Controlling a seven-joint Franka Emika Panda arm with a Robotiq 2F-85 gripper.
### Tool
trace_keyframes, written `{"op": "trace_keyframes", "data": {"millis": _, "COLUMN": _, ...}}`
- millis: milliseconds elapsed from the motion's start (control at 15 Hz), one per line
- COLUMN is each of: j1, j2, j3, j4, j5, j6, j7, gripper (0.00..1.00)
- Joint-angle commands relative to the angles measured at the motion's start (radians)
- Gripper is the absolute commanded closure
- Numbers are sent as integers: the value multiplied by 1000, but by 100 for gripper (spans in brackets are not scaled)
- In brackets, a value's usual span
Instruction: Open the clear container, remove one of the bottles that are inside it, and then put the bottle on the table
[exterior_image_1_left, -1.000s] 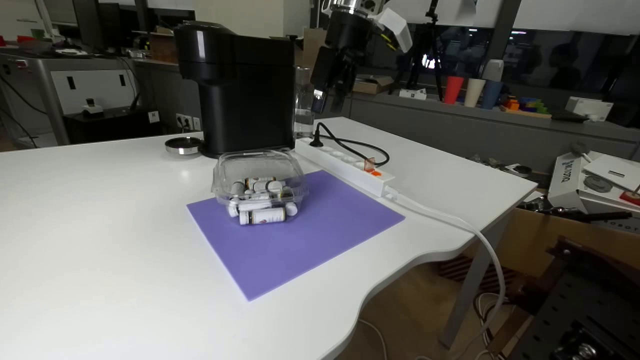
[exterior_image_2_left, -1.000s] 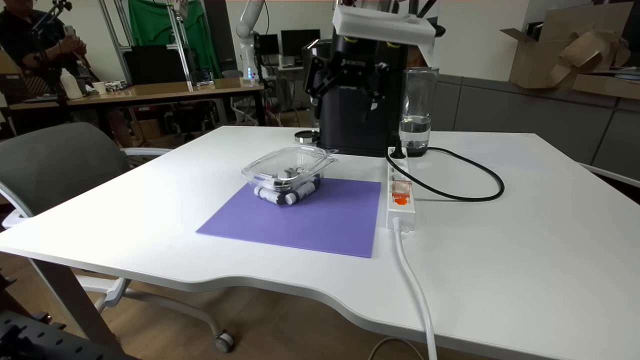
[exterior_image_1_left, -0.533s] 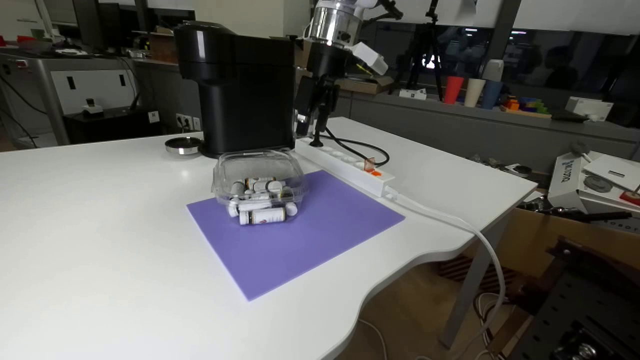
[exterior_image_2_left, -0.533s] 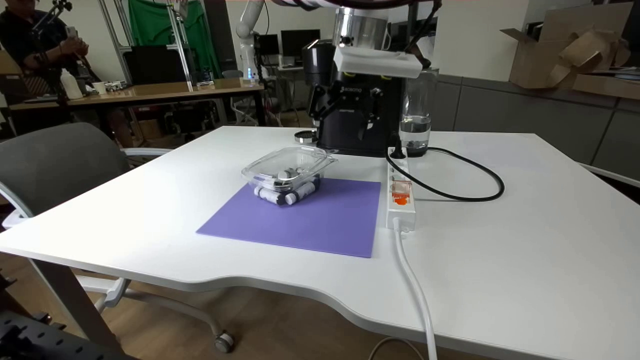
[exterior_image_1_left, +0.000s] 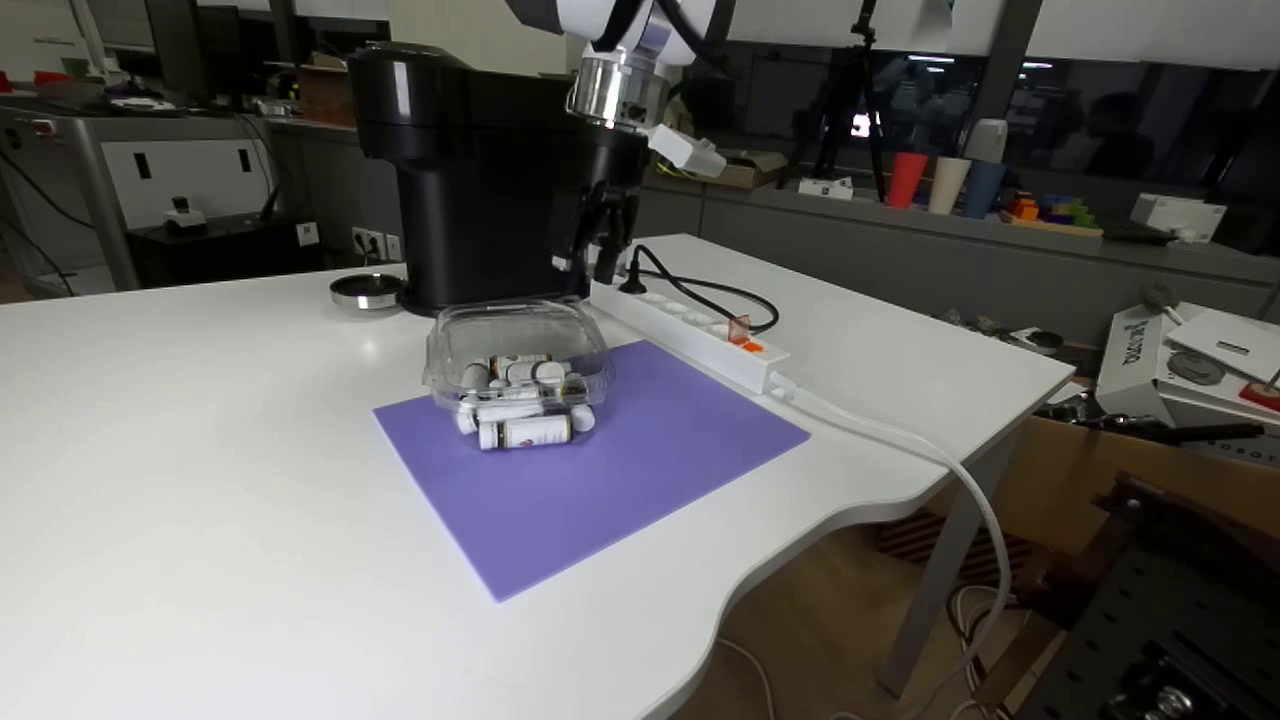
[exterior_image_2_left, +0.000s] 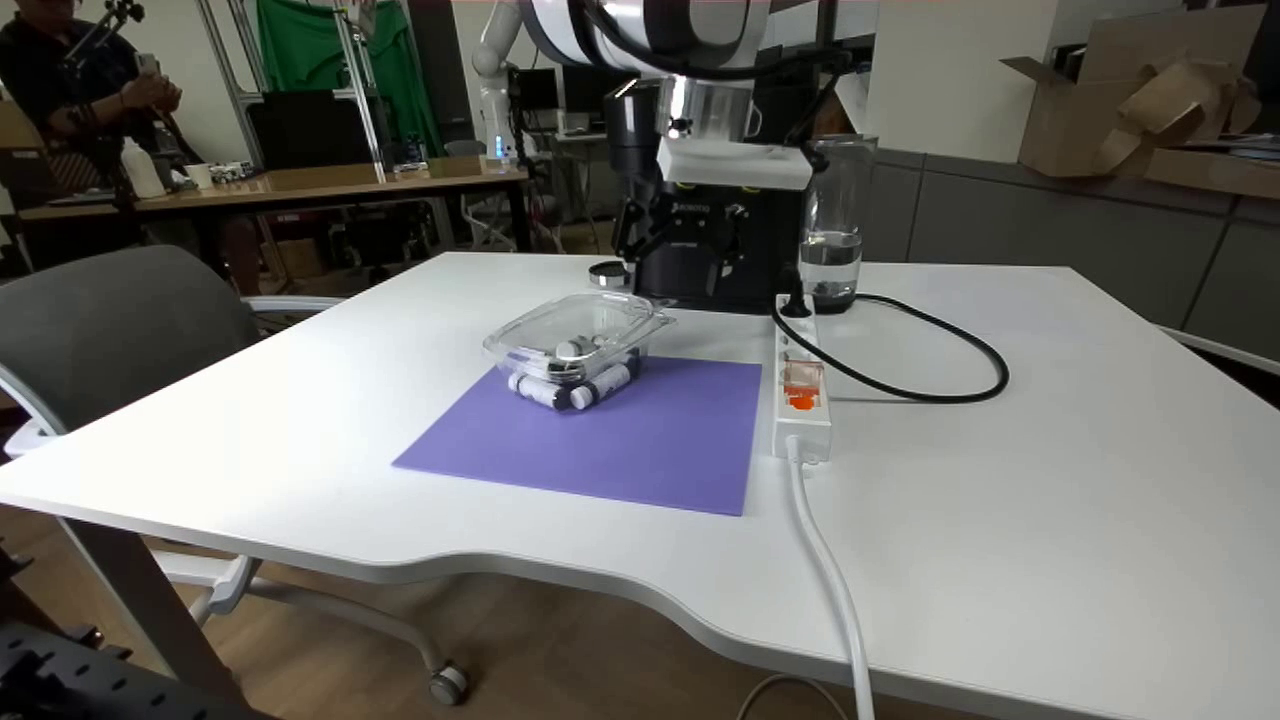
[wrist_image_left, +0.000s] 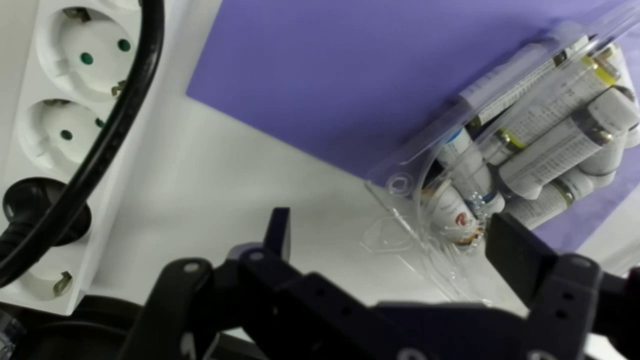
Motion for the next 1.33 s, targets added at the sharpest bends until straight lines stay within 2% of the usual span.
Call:
{"op": "trace_keyframes", "data": {"millis": 0, "j1": -27, "j2": 56, "j3": 33, "j4": 90, "j5": -31, "j6": -45, "j7": 66, "gripper": 0}}
{"op": "trace_keyframes", "data": {"millis": 400, "j1": -46, "j2": 46, "j3": 77, "j4": 109, "j5": -3, "j6": -153, "j7": 92, "gripper": 0}}
{"op": "trace_keyframes", "data": {"millis": 733, "j1": -36, "j2": 25, "j3": 57, "j4": 111, "j5": 3, "j6": -276, "j7": 241, "gripper": 0}}
{"op": "trace_keyframes", "data": {"millis": 1267, "j1": -56, "j2": 6, "j3": 73, "j4": 117, "j5": 85, "j6": -392, "j7": 300, "gripper": 0}}
